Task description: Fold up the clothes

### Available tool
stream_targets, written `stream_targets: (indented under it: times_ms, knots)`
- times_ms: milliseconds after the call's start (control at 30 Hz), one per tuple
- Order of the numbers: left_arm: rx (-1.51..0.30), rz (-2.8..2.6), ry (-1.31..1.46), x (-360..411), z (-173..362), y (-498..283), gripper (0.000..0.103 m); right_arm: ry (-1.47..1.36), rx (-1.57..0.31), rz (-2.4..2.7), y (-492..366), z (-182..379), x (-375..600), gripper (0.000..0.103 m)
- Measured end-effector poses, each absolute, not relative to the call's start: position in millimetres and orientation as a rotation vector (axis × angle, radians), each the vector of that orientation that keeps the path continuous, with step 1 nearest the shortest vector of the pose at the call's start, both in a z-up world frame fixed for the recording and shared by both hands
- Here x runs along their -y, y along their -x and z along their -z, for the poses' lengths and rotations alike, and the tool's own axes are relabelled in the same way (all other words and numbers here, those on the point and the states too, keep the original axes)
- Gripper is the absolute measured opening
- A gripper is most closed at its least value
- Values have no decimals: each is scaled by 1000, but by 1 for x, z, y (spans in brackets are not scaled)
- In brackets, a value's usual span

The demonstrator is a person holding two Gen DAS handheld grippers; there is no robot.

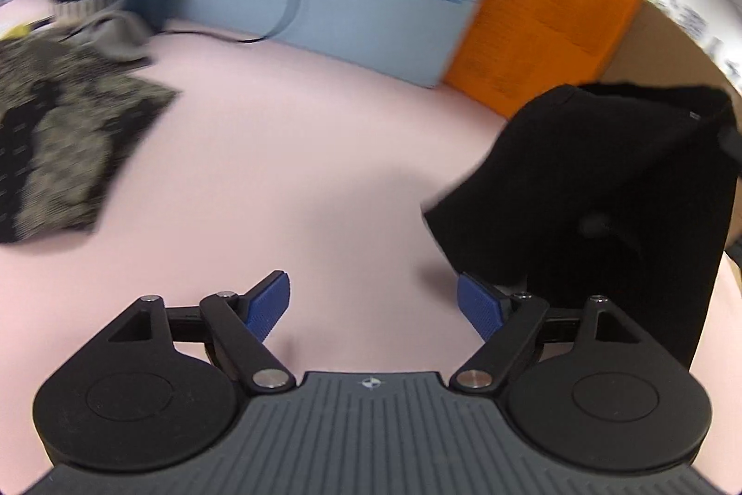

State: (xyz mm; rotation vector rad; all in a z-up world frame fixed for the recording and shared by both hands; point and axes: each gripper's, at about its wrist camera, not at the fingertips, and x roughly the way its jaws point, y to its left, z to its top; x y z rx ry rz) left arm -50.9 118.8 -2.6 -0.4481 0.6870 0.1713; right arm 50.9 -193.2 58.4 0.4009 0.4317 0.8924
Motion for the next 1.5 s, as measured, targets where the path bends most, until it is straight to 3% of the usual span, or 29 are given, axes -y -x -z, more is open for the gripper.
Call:
stream_targets:
  times_ms: [333, 433, 467, 500, 533, 567, 633, 833, 1000, 1033, 1100, 1133, 1433, 1467, 1500]
  knots:
    - [-593, 242, 257, -55, -19, 25, 87, -503, -479, -783, -35, -49, 240, 5]
    - [-564, 357, 171, -33, -27, 16, 96, -496, -499, -805, -36, -46, 232, 5]
    - [-560, 340, 138, -29, -27, 13, 93, -490, -501, -818, -35, -46, 229, 5]
    - [-547, 315, 109, -27, -27, 11, 81, -483, -502, -830, -34, -47, 226, 5]
    - [-546, 287, 98, -27, -26, 8, 44, -477, -504, -842, -33, -47, 224, 5]
    - [-558, 261, 129, -32, -24, 5, 25, -477, -506, -839, -33, -46, 223, 5]
    - [-571, 216, 227, -48, -20, 3, 19, -490, -527, -834, -34, -42, 225, 5]
    - [-620, 33, 301, -70, -6, 8, 17, -593, -515, -789, -36, -35, 235, 4]
    - [-656, 24, 348, -83, 4, 16, 17, -508, -498, -764, -35, -42, 228, 7]
    - [-655, 33, 343, -81, 4, 17, 18, -475, -525, -772, -35, -42, 220, 13]
    - [-655, 50, 319, -78, 4, 17, 18, -397, -587, -817, -34, -37, 201, 61]
    - [-655, 58, 305, -77, 4, 17, 18, -364, -606, -849, -32, -35, 193, 63]
    - [-682, 246, 31, -52, 10, 25, 18, -385, -699, -869, -36, -16, 168, 63]
    - [-685, 270, 2, -47, 12, 28, 18, -397, -703, -868, -37, -14, 169, 59]
    - [-690, 292, -16, -43, 14, 30, 18, -416, -703, -856, -38, -13, 171, 48]
